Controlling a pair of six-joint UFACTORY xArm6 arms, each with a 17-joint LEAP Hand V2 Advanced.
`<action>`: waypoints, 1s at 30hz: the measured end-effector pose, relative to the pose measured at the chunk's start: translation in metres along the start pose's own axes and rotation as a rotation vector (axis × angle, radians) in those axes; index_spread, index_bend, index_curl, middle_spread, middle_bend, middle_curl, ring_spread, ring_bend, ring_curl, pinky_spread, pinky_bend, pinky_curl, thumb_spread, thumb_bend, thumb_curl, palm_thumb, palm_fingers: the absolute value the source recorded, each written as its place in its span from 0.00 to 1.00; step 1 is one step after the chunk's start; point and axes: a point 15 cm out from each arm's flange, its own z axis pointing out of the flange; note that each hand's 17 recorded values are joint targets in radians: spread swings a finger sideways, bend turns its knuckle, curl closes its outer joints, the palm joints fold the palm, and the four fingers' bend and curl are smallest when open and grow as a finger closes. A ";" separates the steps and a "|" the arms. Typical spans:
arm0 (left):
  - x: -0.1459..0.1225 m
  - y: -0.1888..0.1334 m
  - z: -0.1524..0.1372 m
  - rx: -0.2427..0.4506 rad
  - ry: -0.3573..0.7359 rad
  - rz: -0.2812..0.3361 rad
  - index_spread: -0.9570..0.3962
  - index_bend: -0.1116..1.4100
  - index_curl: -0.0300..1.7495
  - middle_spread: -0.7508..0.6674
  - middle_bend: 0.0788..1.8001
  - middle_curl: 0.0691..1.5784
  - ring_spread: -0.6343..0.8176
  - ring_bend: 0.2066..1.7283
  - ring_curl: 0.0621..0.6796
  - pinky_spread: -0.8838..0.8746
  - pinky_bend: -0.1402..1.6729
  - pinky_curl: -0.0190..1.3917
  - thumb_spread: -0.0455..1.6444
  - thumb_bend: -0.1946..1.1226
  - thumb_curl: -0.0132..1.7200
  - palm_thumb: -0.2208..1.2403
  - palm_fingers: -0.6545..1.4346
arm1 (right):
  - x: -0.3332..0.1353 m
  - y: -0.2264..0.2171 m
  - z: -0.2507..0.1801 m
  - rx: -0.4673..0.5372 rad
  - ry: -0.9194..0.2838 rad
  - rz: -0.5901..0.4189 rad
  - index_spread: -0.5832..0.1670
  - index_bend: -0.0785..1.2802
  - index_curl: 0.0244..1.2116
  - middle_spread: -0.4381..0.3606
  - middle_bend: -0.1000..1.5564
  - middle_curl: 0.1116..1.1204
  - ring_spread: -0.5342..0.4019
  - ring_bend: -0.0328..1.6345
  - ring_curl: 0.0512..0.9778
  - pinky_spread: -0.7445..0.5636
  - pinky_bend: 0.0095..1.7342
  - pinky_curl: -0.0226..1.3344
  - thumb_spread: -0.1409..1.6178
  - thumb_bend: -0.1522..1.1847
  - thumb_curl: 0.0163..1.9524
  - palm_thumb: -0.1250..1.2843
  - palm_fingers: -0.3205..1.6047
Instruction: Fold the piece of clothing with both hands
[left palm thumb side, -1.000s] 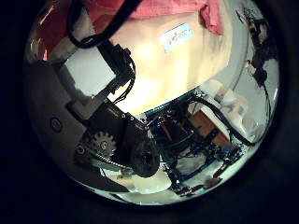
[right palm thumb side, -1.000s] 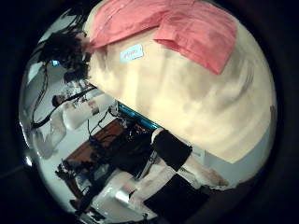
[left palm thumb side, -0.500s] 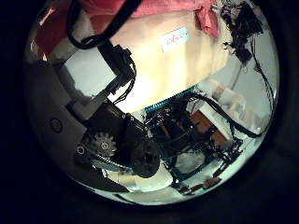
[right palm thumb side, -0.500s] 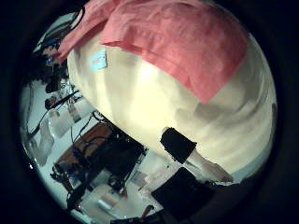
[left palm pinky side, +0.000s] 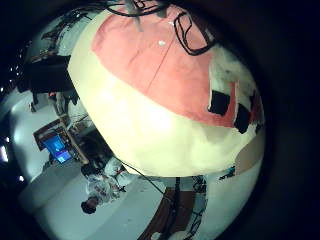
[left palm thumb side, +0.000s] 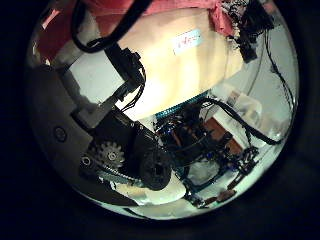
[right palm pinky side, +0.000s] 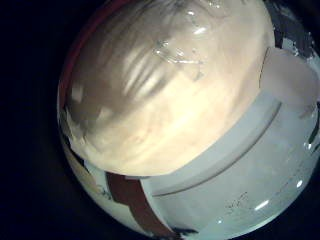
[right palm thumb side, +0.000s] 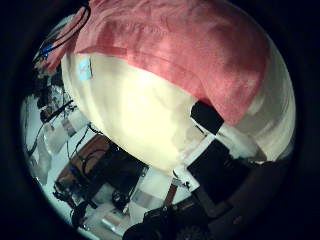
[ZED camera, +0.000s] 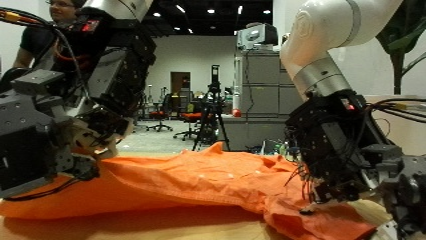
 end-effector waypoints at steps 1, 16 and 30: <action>0.000 0.000 -0.001 0.000 0.000 0.000 0.23 0.18 0.93 0.11 0.48 0.67 0.14 0.79 0.76 0.16 0.78 0.41 0.66 0.14 0.51 0.76 0.81 | 0.000 0.000 0.000 0.000 -0.001 0.001 0.44 0.18 0.23 0.46 0.26 0.27 0.44 0.35 0.29 0.50 0.15 0.24 0.62 0.11 0.19 0.69 0.54; -0.002 0.014 -0.004 -0.021 0.011 0.078 0.30 0.17 0.96 0.11 0.48 0.68 0.14 0.79 0.76 0.16 0.78 0.41 0.66 0.14 0.52 0.76 0.81 | 0.010 0.020 -0.033 0.103 0.023 0.031 0.34 0.71 0.53 0.33 0.70 0.59 0.29 0.69 0.59 0.27 0.60 0.49 0.69 0.15 0.23 0.85 0.83; 0.006 0.050 -0.015 -0.057 0.051 0.211 0.36 0.17 0.98 0.10 0.48 0.68 0.14 0.78 0.75 0.15 0.77 0.41 0.65 0.14 0.52 0.75 0.81 | -0.001 0.110 -0.068 0.123 0.012 0.076 0.40 0.85 0.65 0.35 0.82 0.69 0.32 0.80 0.73 0.34 0.69 0.64 0.75 0.14 0.29 0.89 0.73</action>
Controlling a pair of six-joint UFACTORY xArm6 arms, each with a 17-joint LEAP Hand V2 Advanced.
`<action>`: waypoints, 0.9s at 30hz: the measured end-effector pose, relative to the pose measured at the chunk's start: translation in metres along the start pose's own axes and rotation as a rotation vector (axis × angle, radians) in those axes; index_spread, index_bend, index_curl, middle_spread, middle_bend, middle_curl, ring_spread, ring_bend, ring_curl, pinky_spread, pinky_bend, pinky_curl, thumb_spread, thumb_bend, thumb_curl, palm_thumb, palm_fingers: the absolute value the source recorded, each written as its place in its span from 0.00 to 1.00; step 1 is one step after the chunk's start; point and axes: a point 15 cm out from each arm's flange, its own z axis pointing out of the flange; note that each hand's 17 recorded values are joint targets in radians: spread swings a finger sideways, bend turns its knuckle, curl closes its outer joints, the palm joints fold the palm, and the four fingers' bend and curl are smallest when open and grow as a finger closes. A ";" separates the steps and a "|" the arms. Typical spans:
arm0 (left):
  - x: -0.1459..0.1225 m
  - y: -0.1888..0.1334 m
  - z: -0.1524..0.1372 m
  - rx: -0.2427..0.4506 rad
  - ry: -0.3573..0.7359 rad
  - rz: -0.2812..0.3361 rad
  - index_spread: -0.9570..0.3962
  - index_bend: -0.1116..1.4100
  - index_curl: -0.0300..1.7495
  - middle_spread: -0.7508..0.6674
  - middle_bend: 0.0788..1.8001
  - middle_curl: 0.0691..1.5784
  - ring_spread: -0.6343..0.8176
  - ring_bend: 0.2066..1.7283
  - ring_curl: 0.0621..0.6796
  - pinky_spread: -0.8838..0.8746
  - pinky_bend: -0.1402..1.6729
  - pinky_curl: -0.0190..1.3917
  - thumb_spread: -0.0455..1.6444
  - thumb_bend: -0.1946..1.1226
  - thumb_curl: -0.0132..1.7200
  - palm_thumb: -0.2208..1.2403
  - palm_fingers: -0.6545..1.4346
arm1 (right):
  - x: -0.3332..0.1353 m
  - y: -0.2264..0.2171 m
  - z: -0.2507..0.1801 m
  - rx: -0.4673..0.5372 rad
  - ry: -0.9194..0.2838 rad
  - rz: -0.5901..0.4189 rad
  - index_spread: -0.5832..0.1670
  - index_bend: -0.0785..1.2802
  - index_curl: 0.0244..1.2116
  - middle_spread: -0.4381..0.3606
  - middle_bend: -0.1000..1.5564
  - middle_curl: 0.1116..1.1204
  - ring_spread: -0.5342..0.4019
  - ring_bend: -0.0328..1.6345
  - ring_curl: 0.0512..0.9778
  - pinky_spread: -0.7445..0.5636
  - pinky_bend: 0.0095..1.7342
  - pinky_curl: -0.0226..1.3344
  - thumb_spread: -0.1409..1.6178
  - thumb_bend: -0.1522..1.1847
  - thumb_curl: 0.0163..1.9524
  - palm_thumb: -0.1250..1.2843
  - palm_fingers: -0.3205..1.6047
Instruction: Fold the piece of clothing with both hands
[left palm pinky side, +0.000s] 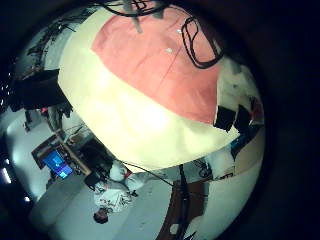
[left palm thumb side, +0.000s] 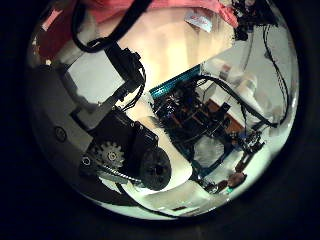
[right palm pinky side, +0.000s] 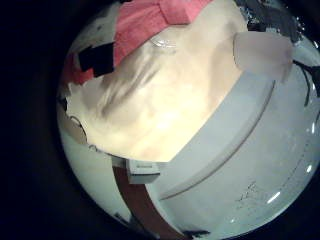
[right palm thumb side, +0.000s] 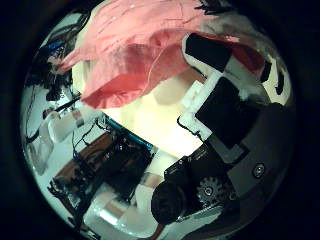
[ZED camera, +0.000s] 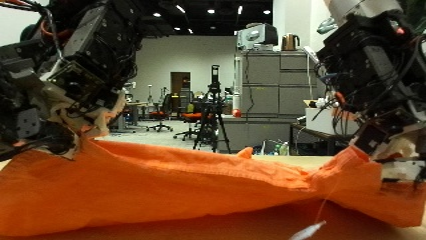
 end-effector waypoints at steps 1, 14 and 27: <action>0.001 0.003 -0.001 -0.002 0.002 0.008 0.36 0.17 0.99 0.10 0.48 0.68 0.14 0.78 0.75 0.15 0.77 0.41 0.65 0.14 0.52 0.75 0.81 | -0.002 0.009 -0.004 -0.003 -0.004 0.005 0.41 0.85 0.65 0.35 0.82 0.69 0.32 0.81 0.73 0.34 0.69 0.64 0.75 0.14 0.29 0.89 0.73; 0.004 0.043 -0.030 -0.006 0.021 0.034 0.41 0.17 0.99 0.11 0.48 0.67 0.14 0.77 0.74 0.15 0.76 0.41 0.64 0.14 0.52 0.75 0.81 | -0.023 0.050 -0.064 0.052 -0.018 0.003 0.42 0.85 0.67 0.36 0.83 0.69 0.32 0.81 0.75 0.36 0.67 0.70 0.76 0.11 0.33 0.90 0.73; -0.024 0.070 -0.056 0.010 0.025 0.006 0.46 0.17 1.00 0.10 0.47 0.67 0.14 0.77 0.74 0.15 0.75 0.40 0.63 0.14 0.51 0.74 0.81 | -0.023 0.042 -0.139 0.102 -0.018 0.021 0.42 0.85 0.68 0.36 0.83 0.69 0.32 0.81 0.76 0.36 0.66 0.73 0.76 0.11 0.35 0.89 0.73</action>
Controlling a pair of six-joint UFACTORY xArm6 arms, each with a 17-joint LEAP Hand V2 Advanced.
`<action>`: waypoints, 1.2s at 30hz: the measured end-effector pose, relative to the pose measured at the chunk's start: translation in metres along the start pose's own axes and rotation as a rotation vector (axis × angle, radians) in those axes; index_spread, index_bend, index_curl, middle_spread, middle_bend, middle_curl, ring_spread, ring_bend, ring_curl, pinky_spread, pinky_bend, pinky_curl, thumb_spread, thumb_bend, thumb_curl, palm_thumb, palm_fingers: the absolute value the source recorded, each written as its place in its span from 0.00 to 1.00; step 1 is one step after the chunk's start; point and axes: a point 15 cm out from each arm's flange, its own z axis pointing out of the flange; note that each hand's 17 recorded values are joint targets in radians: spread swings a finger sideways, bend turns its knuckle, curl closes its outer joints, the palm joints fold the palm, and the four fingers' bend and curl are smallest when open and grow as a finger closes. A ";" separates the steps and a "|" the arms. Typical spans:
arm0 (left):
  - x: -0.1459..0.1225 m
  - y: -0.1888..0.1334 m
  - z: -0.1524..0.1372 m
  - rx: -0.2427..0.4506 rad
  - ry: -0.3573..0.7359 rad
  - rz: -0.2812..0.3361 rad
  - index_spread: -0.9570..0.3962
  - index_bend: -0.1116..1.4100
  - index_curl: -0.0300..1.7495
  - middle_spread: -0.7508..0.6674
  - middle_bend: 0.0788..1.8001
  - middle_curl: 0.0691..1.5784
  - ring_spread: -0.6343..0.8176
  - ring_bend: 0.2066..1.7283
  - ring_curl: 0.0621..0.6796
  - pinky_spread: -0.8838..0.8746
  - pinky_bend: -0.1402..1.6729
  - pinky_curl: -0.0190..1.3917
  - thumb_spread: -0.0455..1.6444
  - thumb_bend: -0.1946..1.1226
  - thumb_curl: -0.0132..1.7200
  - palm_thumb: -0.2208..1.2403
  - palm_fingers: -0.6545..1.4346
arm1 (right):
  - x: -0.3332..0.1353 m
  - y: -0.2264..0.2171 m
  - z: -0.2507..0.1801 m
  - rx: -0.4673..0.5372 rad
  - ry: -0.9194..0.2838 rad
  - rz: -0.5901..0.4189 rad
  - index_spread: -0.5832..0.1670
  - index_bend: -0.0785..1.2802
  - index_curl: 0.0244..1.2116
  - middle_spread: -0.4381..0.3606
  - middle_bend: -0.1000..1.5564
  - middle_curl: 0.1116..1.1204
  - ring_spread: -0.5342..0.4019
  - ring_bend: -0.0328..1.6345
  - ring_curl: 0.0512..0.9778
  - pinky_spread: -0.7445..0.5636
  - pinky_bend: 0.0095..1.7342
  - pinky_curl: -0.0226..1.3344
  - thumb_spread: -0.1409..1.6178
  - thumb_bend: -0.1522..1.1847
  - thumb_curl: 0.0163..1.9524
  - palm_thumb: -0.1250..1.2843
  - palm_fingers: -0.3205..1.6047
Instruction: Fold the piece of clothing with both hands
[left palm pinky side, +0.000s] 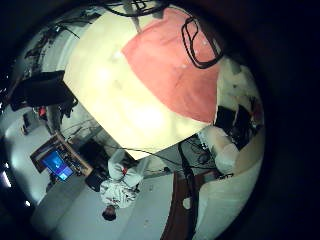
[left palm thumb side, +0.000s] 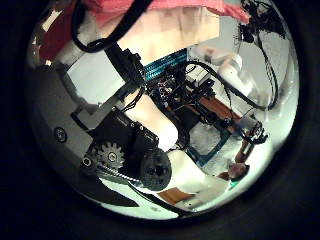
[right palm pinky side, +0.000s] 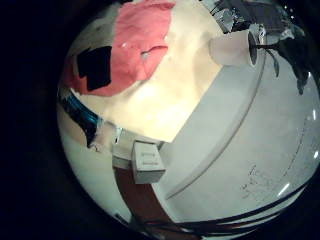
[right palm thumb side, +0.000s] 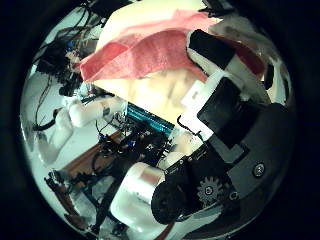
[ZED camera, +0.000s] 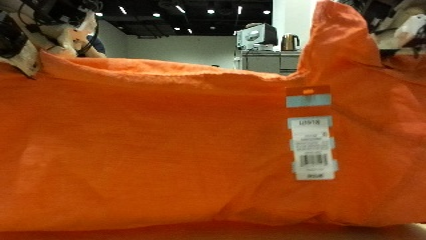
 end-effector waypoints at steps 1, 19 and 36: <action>-0.004 -0.002 -0.001 -0.003 0.003 -0.003 0.46 0.17 1.00 0.10 0.47 0.67 0.14 0.77 0.74 0.15 0.75 0.40 0.63 0.14 0.51 0.74 0.81 | 0.002 -0.009 -0.004 -0.004 -0.001 0.001 0.42 0.85 0.68 0.36 0.83 0.69 0.32 0.81 0.76 0.36 0.66 0.74 0.76 0.11 0.35 0.89 0.73; -0.106 -0.124 -0.014 -0.021 0.038 -0.029 0.51 0.17 0.99 0.11 0.47 0.69 0.14 0.78 0.75 0.14 0.74 0.41 0.62 0.14 0.49 0.75 0.79 | 0.028 -0.226 0.030 -0.037 -0.031 -0.027 0.42 0.84 0.70 0.35 0.83 0.71 0.32 0.80 0.77 0.35 0.62 0.77 0.77 0.11 0.36 0.86 0.70; -0.168 -0.199 0.034 -0.090 0.101 -0.090 0.54 0.18 0.97 0.10 0.47 0.69 0.14 0.76 0.74 0.14 0.70 0.42 0.60 0.12 0.44 0.70 0.75 | 0.076 -0.332 0.101 0.140 0.084 0.101 0.37 0.58 0.65 0.34 0.72 0.65 0.28 0.79 0.74 0.28 0.60 0.75 0.83 0.10 0.26 0.69 0.60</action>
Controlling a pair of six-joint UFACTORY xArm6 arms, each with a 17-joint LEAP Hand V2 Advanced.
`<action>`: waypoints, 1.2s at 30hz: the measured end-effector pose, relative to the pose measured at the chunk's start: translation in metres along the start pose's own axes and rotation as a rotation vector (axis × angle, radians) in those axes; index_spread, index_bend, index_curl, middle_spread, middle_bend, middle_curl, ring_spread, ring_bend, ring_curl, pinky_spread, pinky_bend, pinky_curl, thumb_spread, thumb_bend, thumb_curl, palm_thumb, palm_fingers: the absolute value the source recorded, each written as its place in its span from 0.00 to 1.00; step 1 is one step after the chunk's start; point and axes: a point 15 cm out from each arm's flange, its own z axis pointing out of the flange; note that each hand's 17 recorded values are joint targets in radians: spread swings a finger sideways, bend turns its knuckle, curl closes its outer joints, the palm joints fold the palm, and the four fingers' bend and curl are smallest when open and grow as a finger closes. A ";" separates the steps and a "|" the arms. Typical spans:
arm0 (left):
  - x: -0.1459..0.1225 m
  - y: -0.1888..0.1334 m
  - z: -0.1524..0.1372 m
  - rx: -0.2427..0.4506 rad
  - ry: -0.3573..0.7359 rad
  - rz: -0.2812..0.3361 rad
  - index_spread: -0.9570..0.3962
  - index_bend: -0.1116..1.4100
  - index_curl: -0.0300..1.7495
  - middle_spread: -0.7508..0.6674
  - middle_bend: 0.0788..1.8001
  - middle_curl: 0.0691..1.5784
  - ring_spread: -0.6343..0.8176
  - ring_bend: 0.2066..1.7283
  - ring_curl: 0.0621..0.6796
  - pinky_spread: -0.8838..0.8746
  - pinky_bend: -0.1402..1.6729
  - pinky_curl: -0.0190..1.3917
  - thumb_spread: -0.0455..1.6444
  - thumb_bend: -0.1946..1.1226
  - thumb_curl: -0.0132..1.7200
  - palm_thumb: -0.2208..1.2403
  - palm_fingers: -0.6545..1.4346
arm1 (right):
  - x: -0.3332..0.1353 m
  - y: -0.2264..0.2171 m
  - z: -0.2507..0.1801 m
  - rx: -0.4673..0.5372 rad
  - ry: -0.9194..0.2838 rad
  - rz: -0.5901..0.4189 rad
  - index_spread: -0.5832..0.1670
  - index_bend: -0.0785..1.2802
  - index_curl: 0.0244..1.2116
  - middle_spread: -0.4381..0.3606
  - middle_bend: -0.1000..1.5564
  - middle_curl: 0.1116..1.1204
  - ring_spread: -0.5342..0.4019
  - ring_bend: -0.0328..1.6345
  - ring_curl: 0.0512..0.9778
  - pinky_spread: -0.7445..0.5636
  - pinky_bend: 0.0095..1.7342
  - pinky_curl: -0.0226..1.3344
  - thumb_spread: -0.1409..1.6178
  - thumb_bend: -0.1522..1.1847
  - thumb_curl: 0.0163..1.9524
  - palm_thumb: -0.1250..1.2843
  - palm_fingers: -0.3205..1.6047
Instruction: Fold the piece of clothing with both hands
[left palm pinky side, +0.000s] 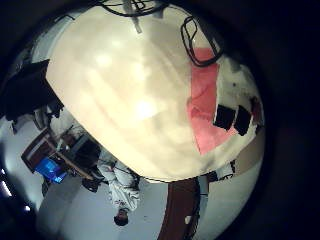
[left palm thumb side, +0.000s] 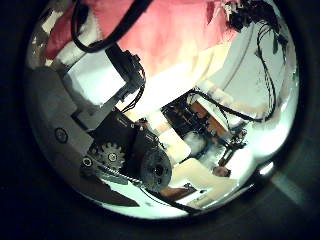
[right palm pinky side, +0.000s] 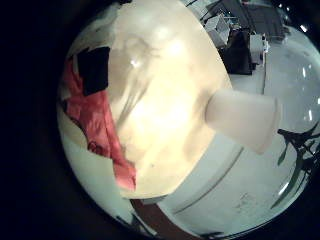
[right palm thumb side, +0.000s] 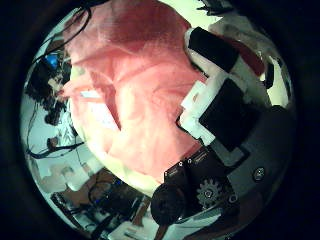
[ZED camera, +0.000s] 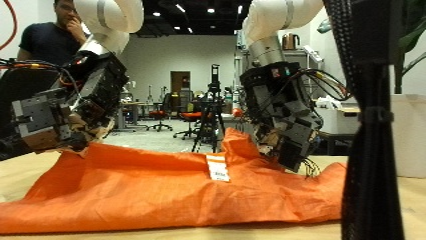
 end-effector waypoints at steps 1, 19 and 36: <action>-0.002 -0.002 0.002 0.003 -0.001 -0.002 0.54 0.18 0.96 0.10 0.47 0.69 0.13 0.75 0.74 0.14 0.70 0.42 0.60 0.12 0.43 0.69 0.74 | 0.005 -0.008 0.000 0.033 0.001 0.010 0.36 0.52 0.64 0.34 0.69 0.63 0.28 0.80 0.73 0.26 0.61 0.74 0.83 0.10 0.25 0.69 0.56; -0.021 0.051 -0.029 0.144 0.091 -0.085 0.75 0.12 0.50 0.66 0.07 0.40 0.58 0.42 0.45 0.55 0.49 0.36 0.62 0.13 0.34 0.61 0.19 | 0.072 0.038 -0.097 0.189 -0.036 0.128 0.22 0.33 0.39 0.44 0.45 0.42 0.48 0.49 0.44 0.74 0.28 0.50 0.86 0.10 0.17 0.62 0.23; 0.035 0.105 -0.053 0.161 0.107 -0.026 0.82 0.15 0.23 0.88 0.04 0.19 0.82 0.23 0.24 0.82 0.32 0.23 0.65 0.13 0.30 0.59 0.25 | 0.081 0.213 -0.029 -0.004 -0.104 0.136 0.27 0.30 0.35 0.29 0.35 0.32 0.46 0.37 0.32 0.66 0.17 0.38 0.95 0.11 0.11 0.56 0.29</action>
